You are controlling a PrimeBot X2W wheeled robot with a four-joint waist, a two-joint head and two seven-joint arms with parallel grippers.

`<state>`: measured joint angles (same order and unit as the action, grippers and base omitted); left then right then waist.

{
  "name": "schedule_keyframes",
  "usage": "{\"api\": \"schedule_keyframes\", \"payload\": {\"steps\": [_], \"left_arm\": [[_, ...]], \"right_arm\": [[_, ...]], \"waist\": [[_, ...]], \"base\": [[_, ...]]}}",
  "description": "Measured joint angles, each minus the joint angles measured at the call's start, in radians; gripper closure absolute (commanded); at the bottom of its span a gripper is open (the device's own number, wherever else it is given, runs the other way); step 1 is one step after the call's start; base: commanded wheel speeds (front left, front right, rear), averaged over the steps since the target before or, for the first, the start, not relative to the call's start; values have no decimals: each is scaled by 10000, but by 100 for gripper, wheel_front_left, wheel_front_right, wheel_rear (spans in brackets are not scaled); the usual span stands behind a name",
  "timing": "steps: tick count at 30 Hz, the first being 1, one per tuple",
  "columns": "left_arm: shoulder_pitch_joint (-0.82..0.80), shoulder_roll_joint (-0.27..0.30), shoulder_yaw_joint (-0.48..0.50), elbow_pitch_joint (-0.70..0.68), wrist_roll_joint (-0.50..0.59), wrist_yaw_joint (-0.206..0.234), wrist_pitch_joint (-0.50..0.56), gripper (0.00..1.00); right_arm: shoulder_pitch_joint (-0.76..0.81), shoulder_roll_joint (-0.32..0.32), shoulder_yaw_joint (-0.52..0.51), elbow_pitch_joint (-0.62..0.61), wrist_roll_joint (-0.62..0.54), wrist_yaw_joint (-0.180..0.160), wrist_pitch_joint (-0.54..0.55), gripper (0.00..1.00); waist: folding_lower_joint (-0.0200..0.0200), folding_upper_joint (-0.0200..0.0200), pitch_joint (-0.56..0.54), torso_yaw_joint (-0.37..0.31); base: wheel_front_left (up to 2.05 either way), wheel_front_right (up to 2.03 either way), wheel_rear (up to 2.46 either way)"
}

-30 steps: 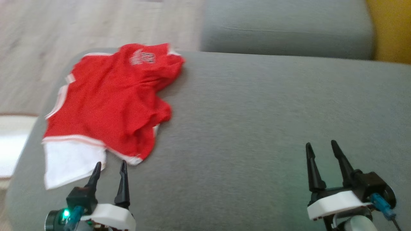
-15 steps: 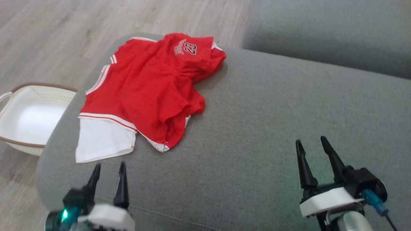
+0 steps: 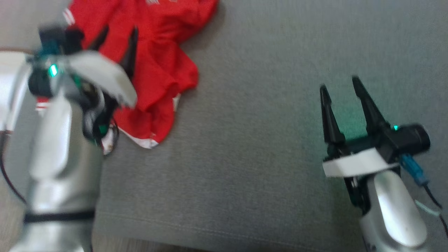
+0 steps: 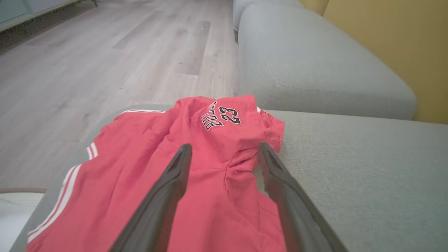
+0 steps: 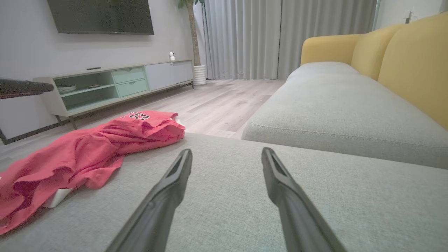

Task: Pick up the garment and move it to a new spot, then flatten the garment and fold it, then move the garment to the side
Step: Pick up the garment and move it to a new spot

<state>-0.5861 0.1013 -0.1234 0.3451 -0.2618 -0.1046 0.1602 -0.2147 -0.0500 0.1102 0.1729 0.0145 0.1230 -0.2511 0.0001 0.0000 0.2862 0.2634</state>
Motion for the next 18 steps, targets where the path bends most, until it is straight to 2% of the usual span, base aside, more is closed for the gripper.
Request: {"api": "schedule_keyframes", "payload": {"steps": [4, 9, 10, 12, 18], "left_arm": [[-1619, 267, -8, 1423, -242, -102, 1158, 0], [-2207, 786, 0, 3281, -313, -109, 2107, 0], [-2235, 853, 6, 3599, -313, -105, 2224, 12], [-2287, 941, 6, 4086, -309, -90, 2268, 100], [-2530, 1116, 29, 4562, -316, -94, 1812, 100]], "right_arm": [[-718, -75, 330, -38, 2, 0, -10, 0], [-971, -94, 548, -67, 159, 0, -13, 0], [-998, -94, 568, -69, 213, 0, -15, 0], [-1034, -94, 575, -88, 261, 0, -15, 0], [-962, -92, 435, -42, 401, 0, -15, 0]], "waist": [[1, 0, 933, -397], [1, 0, 1485, -1245], [2, 0, 1542, -1409], [1, 0, 1617, -1710], [1, 0, 1163, -2097]], "base": [[0, 0, 0], [0, 0, 0], [0, 0, 0], [0, 0, 0], [0, 0, 0]]}}
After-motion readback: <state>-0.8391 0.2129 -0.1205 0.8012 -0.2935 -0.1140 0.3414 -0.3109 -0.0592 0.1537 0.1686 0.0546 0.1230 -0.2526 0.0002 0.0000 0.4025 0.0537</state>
